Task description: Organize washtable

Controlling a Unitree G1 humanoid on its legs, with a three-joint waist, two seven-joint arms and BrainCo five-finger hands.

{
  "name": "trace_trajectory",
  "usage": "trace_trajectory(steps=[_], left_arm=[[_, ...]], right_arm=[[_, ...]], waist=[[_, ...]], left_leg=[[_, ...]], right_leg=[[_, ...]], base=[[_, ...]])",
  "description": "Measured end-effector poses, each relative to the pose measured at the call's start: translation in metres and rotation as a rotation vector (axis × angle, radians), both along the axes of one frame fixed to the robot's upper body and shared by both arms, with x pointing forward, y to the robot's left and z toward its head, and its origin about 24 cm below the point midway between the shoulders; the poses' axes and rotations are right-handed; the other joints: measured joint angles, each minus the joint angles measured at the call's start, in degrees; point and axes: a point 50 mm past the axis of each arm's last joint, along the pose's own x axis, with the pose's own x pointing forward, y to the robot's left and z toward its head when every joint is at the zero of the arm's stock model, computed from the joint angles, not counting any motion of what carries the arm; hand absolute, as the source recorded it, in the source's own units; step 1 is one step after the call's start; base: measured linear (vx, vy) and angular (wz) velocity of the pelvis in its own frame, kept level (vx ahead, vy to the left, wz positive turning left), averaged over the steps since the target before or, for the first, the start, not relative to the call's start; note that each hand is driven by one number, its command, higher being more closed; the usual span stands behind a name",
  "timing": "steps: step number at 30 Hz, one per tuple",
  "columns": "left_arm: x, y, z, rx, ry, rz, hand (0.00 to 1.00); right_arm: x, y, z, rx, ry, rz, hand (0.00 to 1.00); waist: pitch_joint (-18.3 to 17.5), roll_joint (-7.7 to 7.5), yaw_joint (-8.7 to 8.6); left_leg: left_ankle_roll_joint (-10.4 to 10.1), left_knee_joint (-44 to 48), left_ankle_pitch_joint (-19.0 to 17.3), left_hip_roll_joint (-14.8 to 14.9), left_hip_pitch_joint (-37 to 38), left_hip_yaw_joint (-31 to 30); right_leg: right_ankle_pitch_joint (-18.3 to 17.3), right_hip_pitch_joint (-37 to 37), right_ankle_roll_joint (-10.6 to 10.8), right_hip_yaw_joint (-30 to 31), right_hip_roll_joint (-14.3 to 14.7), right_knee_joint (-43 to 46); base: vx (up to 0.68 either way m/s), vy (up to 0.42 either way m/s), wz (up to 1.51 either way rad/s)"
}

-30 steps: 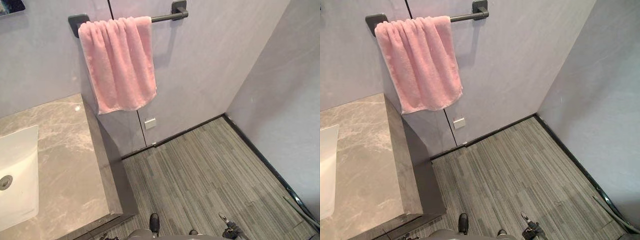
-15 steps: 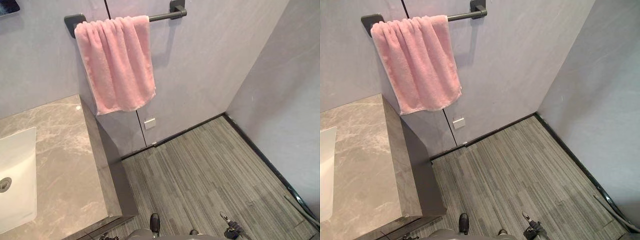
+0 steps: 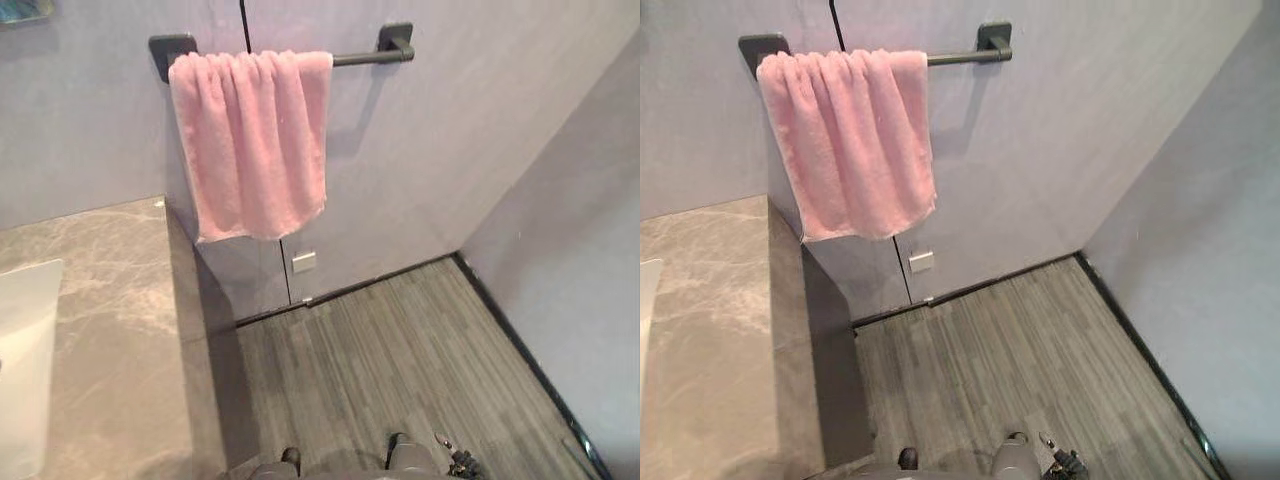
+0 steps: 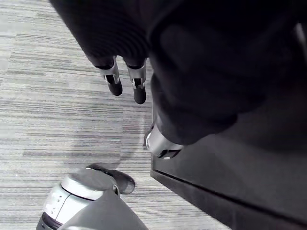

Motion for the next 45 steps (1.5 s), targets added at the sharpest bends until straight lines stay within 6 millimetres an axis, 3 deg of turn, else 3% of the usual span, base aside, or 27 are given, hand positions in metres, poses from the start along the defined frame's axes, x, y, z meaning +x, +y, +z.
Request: trace_trajectory(steps=[2, 3, 4, 5, 6, 8, 10, 12, 13, 15, 16, 17, 19, 21, 24, 27, 32, 35, 36, 38, 41, 42, 44, 45], left_arm=[[0.0, -0.01, -0.002, -0.024, -0.01, 0.019, 0.0], [0.009, -0.026, -0.005, -0.065, -0.039, 0.023, 0.0], [0.013, -0.027, -0.005, -0.067, -0.053, 0.037, 0.0], [0.019, -0.031, -0.005, -0.077, -0.072, 0.054, 0.0], [0.02, -0.033, -0.005, -0.085, -0.086, 0.079, 0.0], [0.019, -0.035, -0.006, -0.091, -0.098, 0.097, 0.0], [0.019, -0.033, -0.005, -0.089, -0.1, 0.105, 0.0], [0.018, -0.031, -0.005, -0.085, -0.097, 0.103, 0.0], [0.017, -0.03, -0.005, -0.087, -0.097, 0.096, 0.0], [0.016, -0.035, -0.006, -0.108, -0.097, 0.085, 0.0], [0.018, -0.036, -0.006, -0.115, -0.103, 0.081, 0.0], [0.022, -0.033, -0.005, -0.113, -0.114, 0.071, 0.0], [0.027, -0.026, -0.003, -0.098, -0.13, 0.081, 0.0], [0.027, -0.023, -0.002, -0.089, -0.139, 0.103, 0.0], [0.033, -0.026, -0.001, -0.092, -0.164, 0.095, 0.0], [0.033, -0.027, -0.001, -0.095, -0.165, 0.095, 0.0], [0.033, -0.034, -0.003, -0.112, -0.162, 0.091, 0.0], [0.042, -0.041, -0.003, -0.129, -0.174, 0.064, 0.0], [0.042, -0.042, -0.003, -0.13, -0.17, 0.05, 0.0], [0.041, -0.038, -0.003, -0.12, -0.163, 0.05, 0.0], [0.04, -0.025, -0.001, -0.089, -0.163, 0.058, 0.0], [0.038, -0.029, -0.002, -0.097, -0.161, 0.068, 0.0], [0.033, -0.039, -0.004, -0.124, -0.156, 0.111, 0.0], [0.033, -0.039, -0.004, -0.124, -0.16, 0.113, 0.0]], right_arm=[[0.004, -0.009, 0.002, -0.021, -0.002, 0.018, 0.0], [0.011, -0.021, 0.006, -0.058, -0.018, 0.038, 0.0], [0.014, -0.026, 0.008, -0.076, -0.024, 0.045, 0.0], [0.016, -0.037, 0.011, -0.105, -0.026, 0.049, 0.0], [0.015, -0.043, 0.012, -0.12, -0.025, 0.048, 0.0], [0.014, -0.045, 0.012, -0.124, -0.021, 0.045, 0.0], [0.011, -0.046, 0.012, -0.128, -0.015, 0.036, 0.0], [-0.001, -0.048, 0.01, -0.125, 0.011, 0.01, 0.0], [-0.007, -0.047, 0.009, -0.118, 0.022, -0.008, 0.0], [-0.015, -0.048, 0.008, -0.115, 0.035, -0.03, 0.0], [-0.016, -0.044, 0.007, -0.103, 0.037, -0.038, 0.0], [-0.016, -0.037, 0.005, -0.085, 0.036, -0.044, 0.0], [-0.016, -0.022, 0.001, -0.046, 0.039, -0.046, 0.0], [-0.015, -0.012, -0.001, -0.023, 0.035, -0.047, 0.0], [-0.009, -0.001, -0.001, -0.006, 0.014, -0.021, 0.0], [0.0, 0.001, 0.001, -0.011, -0.018, 0.012, 0.0], [0.008, -0.005, 0.005, -0.037, -0.058, 0.022, 0.0], [0.014, -0.007, 0.006, -0.043, -0.074, 0.042, 0.0], [0.014, -0.009, 0.007, -0.046, -0.075, 0.041, 0.0], [0.012, -0.007, 0.006, -0.042, -0.071, 0.041, 0.0], [0.001, -0.002, 0.003, -0.024, -0.04, 0.036, 0.0], [-0.005, -0.006, 0.002, -0.031, -0.024, 0.035, 0.0], [-0.005, -0.011, 0.003, -0.044, -0.025, 0.037, 0.0], [-0.001, -0.011, 0.004, -0.044, -0.034, 0.036, 0.0]], waist=[[-1.1, 0.73, 0.07], [-1.2, 2.38, -0.27], [-1.2, 3.04, -0.3], [-1.2, 4.48, -0.17], [-1.2, 4.77, -0.14], [-1.1, 4.51, -0.08], [-0.6, 3.77, -0.28], [-0.6, 3.28, -0.89], [-0.7, 3.24, -1.46], [-1.5, 4.55, -1.59], [-1.7, 4.93, -1.59], [-1.6, 4.8, -1.61], [-1.0, 3.04, -1.53], [-1.1, 2.29, -1.46], [-1.4, 2.17, -1.26], [-1.6, 2.7, 0.0], [-1.0, 4.0, -0.09], [-0.3, 5.56, -0.61], [0.2, 6.07, -1.33], [0.4, 5.17, -1.78], [0.3, 1.74, -1.68], [0.0, 2.64, -1.7], [-1.6, 5.01, -1.59], [-1.4, 5.2, -1.52]], left_leg=[[-1.6, 1.5, -0.7, 1.8, -0.9, -1.5], [-3.5, 2.9, 0.4, 3.2, -3.4, -2.2], [-4.5, 3.6, 1.0, 3.8, -4.4, -2.2], [-5.5, 4.4, 2.6, 5.1, -5.7, -1.1], [-5.4, 3.3, 5.5, 5.7, -5.7, 0.9], [-6.1, 2.8, 7.5, 7.0, -5.2, 4.3], [-6.3, 7.8, 4.7, 5.7, -6.2, 5.6], [-5.7, 6.9, 3.3, 3.3, -4.4, 8.3], [-5.6, 4.5, 3.4, 2.8, -3.5, 9.8], [-5.3, -3.5, 3.6, 3.4, -1.8, 11.2], [-4.3, -5.6, 3.8, 3.9, -2.0, 10.5], [-2.0, -5.9, 4.6, 3.9, -2.4, 10.3], [-0.5, -4.5, 4.2, 3.4, -3.4, 9.9], [-0.1, -4.5, 4.1, 2.8, -3.1, 10.0], [0.2, -4.7, 3.9, 1.9, -2.3, 10.3], [1.0, -4.8, 3.4, 1.5, -1.4, 11.7], [2.7, -5.1, 2.3, -0.1, 1.6, 12.3], [5.1, -5.1, 1.3, 0.3, 2.4, 9.9], [5.2, -4.5, 0.6, 1.0, 2.6, 8.9], [4.7, -4.8, 0.0, 2.0, 4.2, 7.4], [3.0, -4.1, -2.4, 1.7, 6.1, 5.6], [2.5, -3.5, -3.9, 2.8, 7.1, 4.2], [0.6, -1.0, -5.2, 5.5, 6.8, 4.3], [0.4, 0.9, -5.1, 5.9, 6.0, 4.2]], right_leg=[[-1.4, -0.8, -1.6, -1.9, 0.8, 2.3], [-1.7, -0.9, -2.6, -4.3, 1.7, 2.2], [-2.1, -0.8, -3.3, -5.3, 2.0, 2.0], [-2.6, -0.6, -4.5, -6.8, 3.3, 1.8], [-2.9, 0.3, -5.7, -8.4, 4.6, 1.1], [-2.1, 2.3, -7.7, -10.4, 6.2, -2.4], [-1.4, 5.0, -9.2, -11.9, 7.0, -5.4], [-0.9, 8.1, -10.0, -13.8, 7.9, -8.4], [-0.7, 8.6, -10.0, -14.6, 8.4, -9.4], [0.7, 9.1, -10.1, -15.7, 11.1, -12.4], [1.8, 8.9, -10.2, -16.0, 12.2, -13.6], [3.0, 8.8, -10.2, -16.2, 12.5, -15.1], [3.9, 8.9, -9.9, -16.2, 12.4, -16.3], [4.3, 9.8, -9.5, -15.6, 12.3, -16.6], [5.0, 10.7, -9.0, -14.7, 11.7, -17.6], [5.5, 10.8, -8.8, -13.1, 11.4, -17.9], [-0.1, 7.4, -7.8, -12.2, 7.5, -5.0], [-1.6, 1.5, -8.1, -11.9, 5.7, 6.2], [-2.1, 0.0, -8.2, -10.8, 5.7, 5.3], [-1.1, -2.0, -7.6, -9.7, 6.4, 1.9], [5.9, -2.7, -7.1, -7.0, 6.3, -5.2], [6.3, -2.6, -7.7, -7.0, 7.3, -3.0], [2.3, -3.0, -9.0, -7.8, 9.4, -0.8], [1.5, -2.9, -9.2, -7.9, 9.7, -0.5]], base=[[0.24, -0.419, 0.5], [0.14, -0.293, 0.49], [0.11, -0.354, 0.64], [0.13, -0.437, 0.51], [0.12, -0.43, 0.46], [0.09, -0.252, 0.27], [0.07, -0.164, 0.26], [0.02, -0.086, 0.38], [-0.02, -0.045, 0.37], [0.0, 0.006, 0.26], [0.02, 0.039, 0.13], [0.01, 0.032, 0.08], [-0.01, 0.02, 0.03], [-0.03, 0.041, 0.01], [-0.03, 0.079, -0.05], [-0.02, 0.066, -0.25], [0.0, 0.061, -0.06], [0.04, 0.056, 0.25], [0.03, 0.043, 0.45], [0.11, -0.019, 0.51], [0.2, -0.126, 0.49], [0.32, -0.204, 0.28], [0.41, -0.172, 0.06], [0.39, -0.14, -0.03]])
